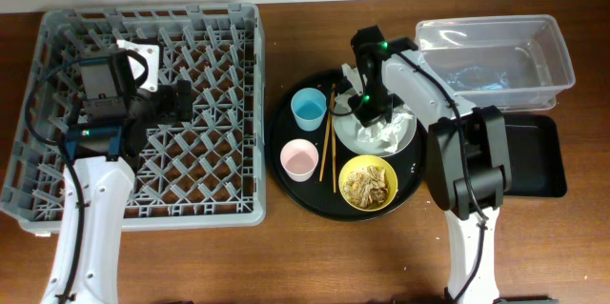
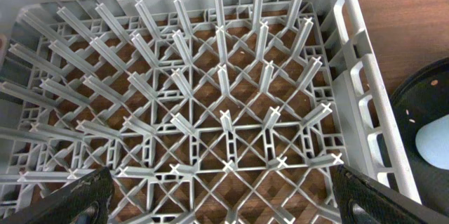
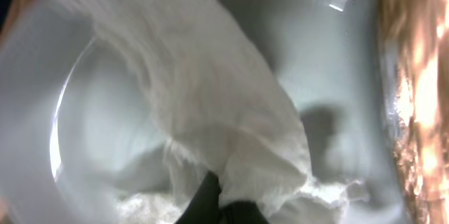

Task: Sort waste into correct bins and load items into the dishwasher rack
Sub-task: 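Grasp the white tissue with the right gripper and drop it into the clear bin, then grasp the gold wrapper with the right gripper and drop it into the clear bin, then grasp the yellow bowl with the right gripper and carry it over the black tray, then tip the yellow bowl to dump the shells onto the black rectangular tray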

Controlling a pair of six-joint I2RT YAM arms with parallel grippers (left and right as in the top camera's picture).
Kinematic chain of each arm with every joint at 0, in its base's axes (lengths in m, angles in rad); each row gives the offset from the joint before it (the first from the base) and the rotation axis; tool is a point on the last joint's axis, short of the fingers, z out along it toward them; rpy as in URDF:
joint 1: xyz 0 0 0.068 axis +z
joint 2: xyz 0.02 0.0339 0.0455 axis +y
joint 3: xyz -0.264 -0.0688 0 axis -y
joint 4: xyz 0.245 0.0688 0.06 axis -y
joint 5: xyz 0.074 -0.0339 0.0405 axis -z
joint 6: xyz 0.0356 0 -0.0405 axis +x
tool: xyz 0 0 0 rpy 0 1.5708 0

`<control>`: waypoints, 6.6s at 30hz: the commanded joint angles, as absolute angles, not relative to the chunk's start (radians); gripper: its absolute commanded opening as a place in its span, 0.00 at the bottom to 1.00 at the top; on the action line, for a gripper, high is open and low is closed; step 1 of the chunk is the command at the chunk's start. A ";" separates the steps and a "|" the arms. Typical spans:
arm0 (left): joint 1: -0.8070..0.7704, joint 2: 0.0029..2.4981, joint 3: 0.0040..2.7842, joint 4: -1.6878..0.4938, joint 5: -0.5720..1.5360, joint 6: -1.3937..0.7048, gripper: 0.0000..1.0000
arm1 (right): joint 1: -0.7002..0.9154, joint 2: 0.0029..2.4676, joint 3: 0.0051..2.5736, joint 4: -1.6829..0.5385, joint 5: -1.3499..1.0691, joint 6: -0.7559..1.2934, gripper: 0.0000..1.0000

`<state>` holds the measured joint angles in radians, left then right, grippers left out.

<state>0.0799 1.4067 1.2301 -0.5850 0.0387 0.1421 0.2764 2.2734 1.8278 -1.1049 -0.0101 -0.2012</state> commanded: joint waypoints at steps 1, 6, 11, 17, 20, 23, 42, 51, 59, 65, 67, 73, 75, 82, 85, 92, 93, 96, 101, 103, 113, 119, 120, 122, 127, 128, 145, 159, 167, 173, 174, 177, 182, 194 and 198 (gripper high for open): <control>0.083 1.410 1.243 -0.586 0.049 0.144 0.99 | 0.274 2.246 2.073 -1.238 -0.045 -0.123 0.04; 0.083 1.410 1.243 -0.586 0.049 0.144 0.99 | 0.243 2.219 2.499 -1.438 0.033 -0.013 0.04; 0.083 1.410 1.243 -0.586 0.049 0.144 0.99 | 0.045 2.231 2.529 -1.417 0.214 0.250 0.04; 0.083 1.410 1.243 -0.586 0.049 0.144 0.99 | -0.142 2.288 2.408 -1.291 0.210 0.473 0.04; 0.083 1.410 1.243 -0.586 0.049 0.144 0.99 | -0.157 2.297 2.312 -1.189 0.151 0.449 0.71; 0.083 1.410 1.243 -0.586 0.049 0.144 0.99 | -0.156 2.291 2.350 -1.193 -0.007 0.318 0.83; 0.083 1.410 1.243 -0.586 0.049 0.144 0.99 | 0.214 2.320 2.034 -1.084 0.114 -0.187 0.91; 0.083 1.410 1.243 -0.586 0.049 0.144 0.99 | 0.214 2.330 1.966 -1.084 0.100 -0.186 0.82; 0.083 1.410 1.243 -0.586 0.049 0.144 0.99 | 0.216 2.330 1.931 -1.108 0.083 -0.166 0.51; 0.083 1.410 1.243 -0.586 0.049 0.144 0.99 | 0.216 2.330 1.888 -1.082 0.048 -0.156 0.59; 0.083 1.410 1.243 -0.586 0.049 0.144 0.99 | 0.216 2.330 1.847 -1.055 0.034 -0.156 0.58; 0.083 1.410 1.243 -0.586 0.049 0.144 0.99 | 0.216 2.317 1.884 -1.071 0.025 -0.115 0.04; 0.083 1.410 1.243 -0.586 0.049 0.144 0.99 | 0.216 2.280 1.993 -1.145 -0.036 -0.115 0.04; 0.083 1.410 1.243 -0.586 0.049 0.144 0.99 | 0.072 2.227 2.516 -1.406 0.068 0.153 0.04; 0.083 1.410 1.243 -0.586 0.049 0.144 0.99 | -0.046 2.244 2.449 -1.401 0.103 0.416 0.04; 0.083 1.410 1.243 -0.586 0.049 0.144 0.99 | -0.125 2.249 2.237 -1.218 -0.031 0.539 0.99; 0.083 1.410 1.243 -0.586 0.049 0.144 0.99 | -0.125 2.244 2.254 -1.217 -0.084 0.473 0.99; 0.083 1.410 1.243 -0.586 0.049 0.144 0.99 | -0.123 2.194 2.362 -1.287 -0.233 0.309 0.89; 0.083 1.410 1.243 -0.586 0.049 0.144 0.99 | -0.041 2.035 2.440 -1.583 -0.219 0.205 0.84; 0.083 1.410 1.243 -0.586 0.049 0.144 0.99 | 0.015 2.000 2.440 -1.676 -0.195 0.207 0.82; 0.083 1.410 1.243 -0.586 0.049 0.144 0.99 | 0.435 1.992 1.908 -1.494 -0.044 0.436 0.68; 0.083 1.410 1.243 -0.586 0.049 0.144 0.99 | 0.539 1.992 1.590 -1.237 -0.051 0.544 0.50; 0.083 1.410 1.243 -0.586 0.049 0.144 0.99 | 0.543 1.992 1.560 -1.209 -0.067 0.545 0.49; 0.083 1.410 1.243 -0.586 0.049 0.144 0.99 | 0.544 1.993 1.501 -1.153 -0.083 0.569 0.45; 0.083 1.410 1.243 -0.586 0.049 0.144 0.99 | 0.543 2.000 1.451 -1.118 -0.086 0.608 0.27; 0.083 1.410 1.244 -0.586 0.049 0.144 0.99 | 0.544 2.004 1.451 -1.118 -0.086 0.608 0.24; 0.083 1.410 1.243 -0.586 0.049 0.144 0.99 | 0.443 1.808 1.735 -1.410 -0.125 0.433 0.04; 0.083 1.410 1.243 -0.586 0.049 0.144 0.99 | -0.416 1.747 1.547 -1.343 -0.923 -0.402 0.04; 0.083 1.410 1.243 -0.586 0.049 0.144 0.99 | -0.626 1.758 1.172 -1.097 -1.361 -0.547 0.04; 0.083 1.410 1.243 -0.586 0.049 0.144 0.99 | -0.700 1.758 1.164 -1.093 -1.552 -0.516 0.04; 0.083 1.410 1.243 -0.586 0.049 0.144 0.99 | -0.703 1.758 1.164 -1.100 -1.552 -0.516 0.04; 0.083 1.410 1.243 -0.586 0.049 0.144 0.99 | -0.702 1.758 1.164 -1.103 -1.552 -0.516 0.04; 0.083 1.410 1.243 -0.586 0.049 0.144 0.99 | -0.702 1.758 1.164 -1.108 -1.548 -0.500 0.04; 0.083 1.410 1.243 -0.586 0.049 0.144 0.99 | -0.595 1.667 1.181 -1.136 -1.293 -0.384 0.04; 0.083 1.410 1.243 -0.586 0.049 0.144 0.99 | -0.327 1.533 1.242 -1.173 -0.945 -0.242 0.04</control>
<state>0.0799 1.4067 1.2308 -0.5869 0.0383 0.1421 -0.4416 1.6016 1.2003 -1.1957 -1.1664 -0.3576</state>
